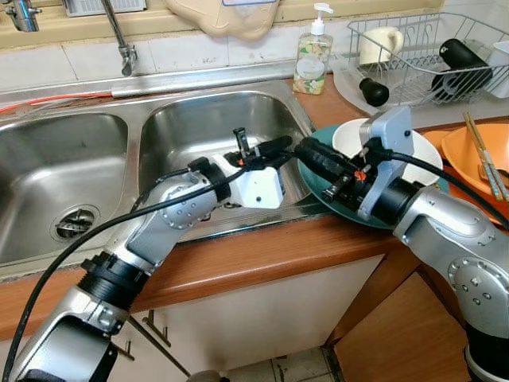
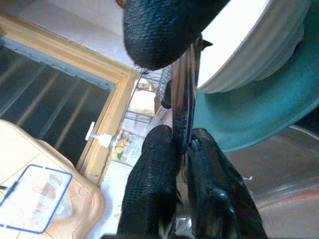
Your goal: Kitchen organization
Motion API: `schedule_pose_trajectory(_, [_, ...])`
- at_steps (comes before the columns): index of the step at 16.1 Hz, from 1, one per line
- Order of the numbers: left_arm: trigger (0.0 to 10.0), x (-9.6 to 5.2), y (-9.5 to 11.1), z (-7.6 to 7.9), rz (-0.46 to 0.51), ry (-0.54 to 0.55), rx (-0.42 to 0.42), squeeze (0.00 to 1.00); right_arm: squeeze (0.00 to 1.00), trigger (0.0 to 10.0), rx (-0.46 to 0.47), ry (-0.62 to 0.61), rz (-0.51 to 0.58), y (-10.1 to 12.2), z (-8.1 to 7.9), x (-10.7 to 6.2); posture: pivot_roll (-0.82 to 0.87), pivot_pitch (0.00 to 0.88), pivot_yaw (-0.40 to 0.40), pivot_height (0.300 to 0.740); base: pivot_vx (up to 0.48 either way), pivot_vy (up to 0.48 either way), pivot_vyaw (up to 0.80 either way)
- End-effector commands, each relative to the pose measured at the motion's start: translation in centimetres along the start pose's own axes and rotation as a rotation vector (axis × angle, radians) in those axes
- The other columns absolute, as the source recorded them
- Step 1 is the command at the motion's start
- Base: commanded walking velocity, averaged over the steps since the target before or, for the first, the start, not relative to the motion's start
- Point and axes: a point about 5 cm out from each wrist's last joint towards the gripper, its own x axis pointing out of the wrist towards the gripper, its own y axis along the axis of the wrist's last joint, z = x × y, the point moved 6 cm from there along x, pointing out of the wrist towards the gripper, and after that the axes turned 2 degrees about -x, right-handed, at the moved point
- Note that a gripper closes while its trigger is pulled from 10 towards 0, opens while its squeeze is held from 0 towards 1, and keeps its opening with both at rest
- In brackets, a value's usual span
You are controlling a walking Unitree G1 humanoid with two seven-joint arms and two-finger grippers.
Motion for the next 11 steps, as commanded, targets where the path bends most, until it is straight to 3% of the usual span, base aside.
schedule_pose_trajectory(1, [0.0, 0.1, -0.4, -0.5, -0.017, -0.006, 0.028, 0.00, 0.00, 3.7, -0.015, 0.041, -0.003, 0.2, -0.9, 0.2, -0.04, 0.000, 0.055, 0.740, 0.000, 0.000, 0.00])
schedule_pose_trajectory(2, [0.0, 0.1, -0.5, -0.4, -0.016, -0.015, 0.035, 0.00, 0.00, 9.3, -0.022, 0.045, -0.007, 0.1, -1.0, 0.2, -0.04, 0.000, 0.055, 0.740, 0.000, 0.000, 0.00])
schedule_pose_trajectory(3, [0.0, 0.1, -0.6, -0.3, -0.018, -0.022, 0.038, 0.00, 0.00, 10.0, -0.029, 0.044, -0.013, 0.1, -1.0, 0.3, -0.04, 0.000, 0.055, 0.740, 0.000, 0.000, 0.00])
schedule_pose_trajectory(5, [0.0, 0.0, -0.8, -0.3, -0.023, -0.021, 0.040, 0.00, 0.00, 10.0, -0.030, 0.042, -0.017, 0.0, -1.0, 0.4, -0.04, 0.000, 0.055, 0.740, 0.000, 0.000, 0.00])
schedule_pose_trajectory(6, [0.0, -0.1, -1.2, -0.5, -0.037, -0.013, 0.039, 0.00, 1.00, 10.0, -0.013, 0.030, -0.008, 0.0, -0.8, 0.4, -0.04, 0.000, 0.055, 0.740, 0.000, 0.000, 0.00])
schedule_pose_trajectory(7, [0.0, -0.1, -1.5, -0.8, -0.049, -0.003, 0.038, 0.00, 1.00, 10.0, -0.024, 0.019, -0.004, 0.2, -0.6, 0.5, -0.04, 0.000, 0.059, 0.740, 0.000, 0.000, 0.00])
schedule_pose_trajectory(8, [0.0, -0.2, -1.9, -1.0, -0.064, 0.002, 0.038, 0.00, 0.87, 10.0, -0.043, 0.000, -0.001, 0.3, -0.3, 0.5, -0.04, 0.000, 0.060, 0.740, 0.000, 0.000, 0.00])
schedule_pose_trajectory(9, [0.0, -0.4, -2.3, -1.1, -0.079, 0.008, 0.038, 0.00, 0.00, 10.0, -0.047, -0.005, -0.001, 0.3, -0.1, 0.4, -0.04, 0.000, 0.060, 0.740, 0.000, 0.000, 0.00])
schedule_pose_trajectory(11, [0.0, -1.0, -4.1, -1.6, -0.152, 0.021, 0.034, 0.00, 0.00, 10.0, -0.059, -0.007, -0.002, 0.3, 0.1, 0.0, -0.04, 0.000, 0.065, 0.740, 0.000, 0.000, 0.00])
